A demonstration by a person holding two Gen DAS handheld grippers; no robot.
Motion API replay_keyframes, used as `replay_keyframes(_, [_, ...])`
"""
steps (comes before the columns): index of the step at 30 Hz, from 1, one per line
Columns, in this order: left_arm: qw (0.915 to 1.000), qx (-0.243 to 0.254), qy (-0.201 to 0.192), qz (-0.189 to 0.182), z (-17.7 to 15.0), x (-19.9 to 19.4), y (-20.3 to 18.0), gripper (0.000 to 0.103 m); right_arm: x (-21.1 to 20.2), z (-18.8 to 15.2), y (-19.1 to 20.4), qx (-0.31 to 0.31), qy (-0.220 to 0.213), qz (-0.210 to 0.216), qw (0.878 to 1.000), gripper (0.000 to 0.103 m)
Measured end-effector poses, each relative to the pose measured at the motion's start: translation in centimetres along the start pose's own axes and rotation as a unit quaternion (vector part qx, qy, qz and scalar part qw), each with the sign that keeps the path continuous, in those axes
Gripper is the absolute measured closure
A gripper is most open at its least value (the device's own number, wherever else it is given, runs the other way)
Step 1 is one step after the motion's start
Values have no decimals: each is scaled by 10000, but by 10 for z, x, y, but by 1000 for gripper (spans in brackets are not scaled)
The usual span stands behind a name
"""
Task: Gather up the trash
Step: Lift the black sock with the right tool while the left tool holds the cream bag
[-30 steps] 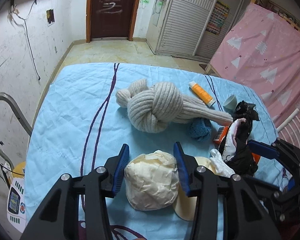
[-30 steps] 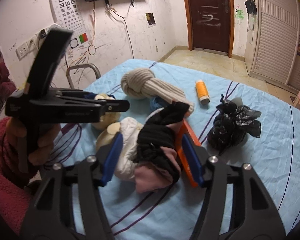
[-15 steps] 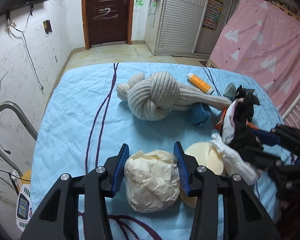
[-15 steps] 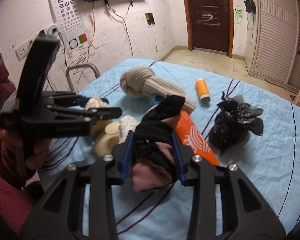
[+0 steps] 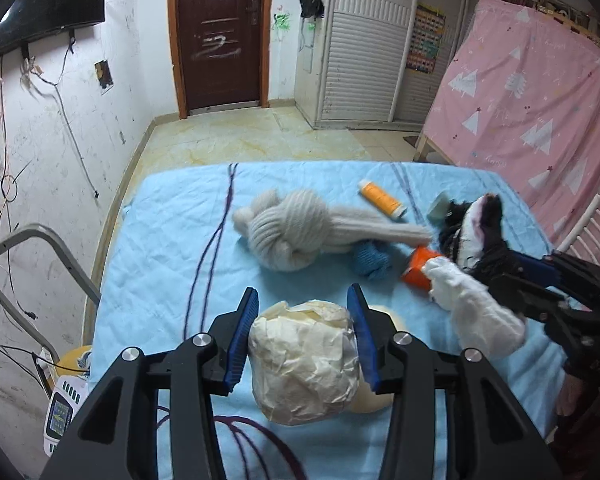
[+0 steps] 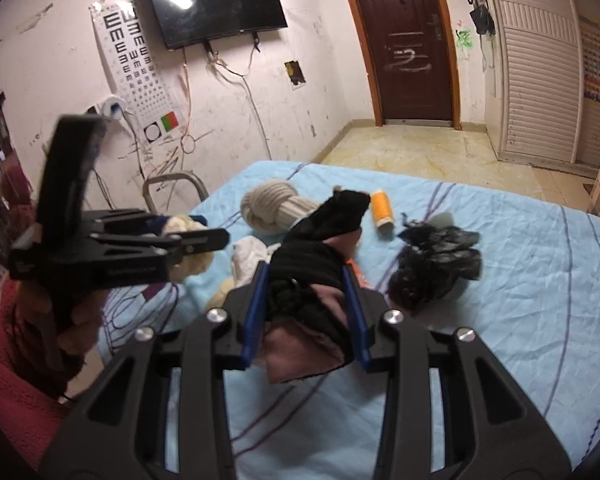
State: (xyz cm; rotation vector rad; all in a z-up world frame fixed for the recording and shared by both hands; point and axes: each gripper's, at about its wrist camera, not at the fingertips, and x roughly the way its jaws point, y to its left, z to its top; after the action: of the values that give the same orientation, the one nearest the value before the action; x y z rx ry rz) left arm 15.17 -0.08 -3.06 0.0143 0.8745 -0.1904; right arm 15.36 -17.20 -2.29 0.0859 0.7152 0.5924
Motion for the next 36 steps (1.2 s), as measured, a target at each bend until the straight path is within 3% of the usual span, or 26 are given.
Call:
replay_keyframes(10, [9995, 273, -4, -152, 8, -6, -40, 66, -2, -15, -26, -85, 217, -708, 9972, 68])
replay_keyframes(18, [9992, 376, -2, -165, 11, -7, -51, 66, -8, -24, -50, 19, 391, -928, 9949, 67])
replay_keyframes(27, [9988, 452, -1, -171, 12, -7, -61, 66, -13, -28, -67, 171, 483, -963, 9940, 67])
replay_keyframes(30, [9988, 456, -6, -164, 12, -6, -62, 66, -11, -30, -71, 148, 638, -958, 9932, 55])
replay_keyframes(36, [9986, 493, -45, -190, 14, -8, -68, 66, -2, -32, -69, -6, 901, -780, 9929, 55])
